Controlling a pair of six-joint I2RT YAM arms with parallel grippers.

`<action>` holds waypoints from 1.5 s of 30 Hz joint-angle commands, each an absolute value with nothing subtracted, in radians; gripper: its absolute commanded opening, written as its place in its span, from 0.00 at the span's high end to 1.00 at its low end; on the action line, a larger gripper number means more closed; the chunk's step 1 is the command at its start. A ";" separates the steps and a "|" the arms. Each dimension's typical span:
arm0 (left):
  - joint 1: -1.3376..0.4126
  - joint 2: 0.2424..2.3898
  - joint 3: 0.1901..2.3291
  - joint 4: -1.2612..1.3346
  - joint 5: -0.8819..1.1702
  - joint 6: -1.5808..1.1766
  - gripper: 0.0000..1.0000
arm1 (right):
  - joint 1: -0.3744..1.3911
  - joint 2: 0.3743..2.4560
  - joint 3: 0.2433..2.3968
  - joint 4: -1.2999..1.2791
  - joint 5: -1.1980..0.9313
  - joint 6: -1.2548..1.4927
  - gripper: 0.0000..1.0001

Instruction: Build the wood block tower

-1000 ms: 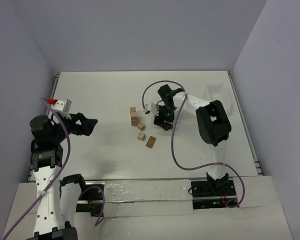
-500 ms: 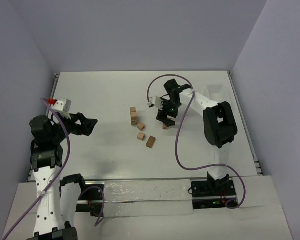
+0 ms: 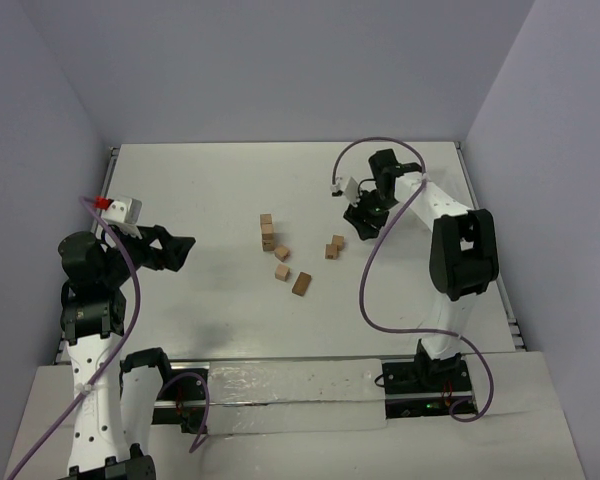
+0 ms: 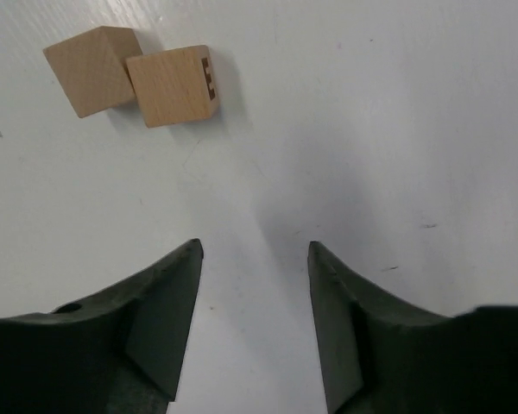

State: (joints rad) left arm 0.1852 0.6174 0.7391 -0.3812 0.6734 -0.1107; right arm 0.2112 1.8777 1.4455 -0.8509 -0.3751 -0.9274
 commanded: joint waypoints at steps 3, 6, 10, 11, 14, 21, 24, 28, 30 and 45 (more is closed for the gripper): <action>0.193 0.624 0.759 -0.311 0.703 -0.127 0.01 | 0.216 1.912 1.459 -0.819 -0.361 -0.916 0.55; 0.192 0.623 0.761 -0.312 0.700 -0.124 0.01 | 0.217 1.939 1.474 -0.813 -0.365 -0.919 0.58; 0.192 0.622 0.758 -0.313 0.698 -0.125 0.01 | 0.225 1.985 1.500 -0.813 -0.369 -0.919 0.65; 0.192 0.621 0.758 -0.313 0.699 -0.127 0.01 | 0.228 1.992 1.506 -0.816 -0.371 -0.923 0.66; 0.193 0.622 0.758 -0.311 0.699 -0.129 0.01 | 0.246 2.008 1.513 -0.815 -0.370 -0.925 0.67; 0.192 0.623 0.755 -0.308 0.701 -0.129 0.01 | 0.282 2.045 1.557 -0.828 -0.374 -0.921 0.67; 0.192 0.623 0.756 -0.310 0.701 -0.127 0.01 | 0.294 2.061 1.573 -0.836 -0.375 -0.931 0.67; 0.193 0.621 0.752 -0.310 0.701 -0.124 0.01 | 0.306 2.081 1.596 -0.858 -0.383 -0.952 0.67; 0.192 0.621 0.752 -0.310 0.703 -0.124 0.01 | 0.310 2.083 1.598 -0.861 -0.383 -0.956 0.66; 0.192 0.623 0.750 -0.312 0.703 -0.119 0.01 | 0.318 2.106 1.629 -0.882 -0.401 -0.969 0.64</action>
State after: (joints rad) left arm 0.1852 0.6231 0.7391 -0.3540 0.6807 -0.1198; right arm 0.3087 2.0870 1.5813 -0.8591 -0.3782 -0.9481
